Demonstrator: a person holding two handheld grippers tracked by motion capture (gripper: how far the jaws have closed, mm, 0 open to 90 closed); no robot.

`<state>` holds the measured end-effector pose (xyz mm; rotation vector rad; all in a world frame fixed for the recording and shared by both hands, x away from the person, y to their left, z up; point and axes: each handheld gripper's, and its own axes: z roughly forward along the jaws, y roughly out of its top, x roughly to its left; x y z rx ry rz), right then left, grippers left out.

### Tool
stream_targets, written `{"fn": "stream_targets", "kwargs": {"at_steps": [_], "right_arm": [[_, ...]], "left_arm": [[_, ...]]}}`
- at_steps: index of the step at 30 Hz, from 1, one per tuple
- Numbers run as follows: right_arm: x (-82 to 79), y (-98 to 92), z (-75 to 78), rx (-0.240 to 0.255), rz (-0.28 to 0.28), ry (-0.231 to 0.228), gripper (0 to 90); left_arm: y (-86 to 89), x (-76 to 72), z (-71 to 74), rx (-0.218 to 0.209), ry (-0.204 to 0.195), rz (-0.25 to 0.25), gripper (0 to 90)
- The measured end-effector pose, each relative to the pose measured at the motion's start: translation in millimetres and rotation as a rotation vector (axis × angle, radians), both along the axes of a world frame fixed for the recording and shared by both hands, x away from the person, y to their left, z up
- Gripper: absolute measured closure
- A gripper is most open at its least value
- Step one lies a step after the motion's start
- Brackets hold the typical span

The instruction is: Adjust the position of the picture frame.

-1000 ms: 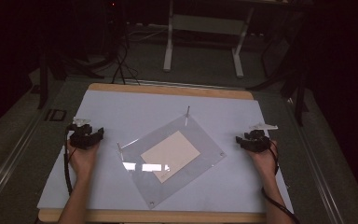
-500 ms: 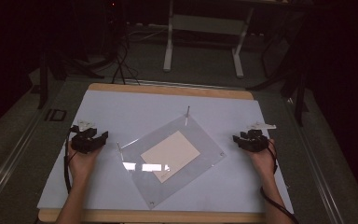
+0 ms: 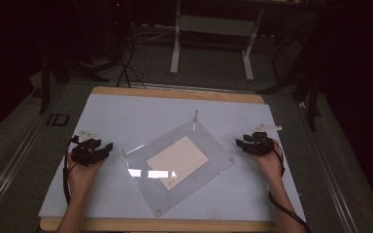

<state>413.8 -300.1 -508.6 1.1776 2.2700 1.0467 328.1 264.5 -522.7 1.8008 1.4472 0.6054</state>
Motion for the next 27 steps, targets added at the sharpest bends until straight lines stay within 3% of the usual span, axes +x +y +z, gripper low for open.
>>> {"fn": "stream_targets", "kwargs": {"at_steps": [4, 7, 11, 20, 27], "right_arm": [[2.2, 6.1, 2.2, 0.011, 0.013, -0.009, 52.4], [3.5, 16.5, 5.6, -0.016, 0.042, -0.029, 52.8], [7.7, 24.0, 7.4, -0.028, 0.051, -0.023, 51.8], [17.5, 36.7, 10.3, -0.02, 0.07, -0.023, 50.7], [26.6, 45.1, 11.8, -0.005, 0.086, -0.024, 51.7]], "left_arm": [[-2.0, -4.9, 0.4, -0.007, 0.0, -0.015, 47.6], [-3.5, -8.5, 0.8, -0.013, 0.002, -0.028, 47.1], [-5.8, -12.8, 1.0, -0.012, 0.004, -0.053, 46.9], [-10.9, -21.2, 2.9, 0.016, -0.013, -0.12, 48.6], [-11.1, -27.0, 4.1, -0.008, -0.014, -0.141, 49.8]]}}
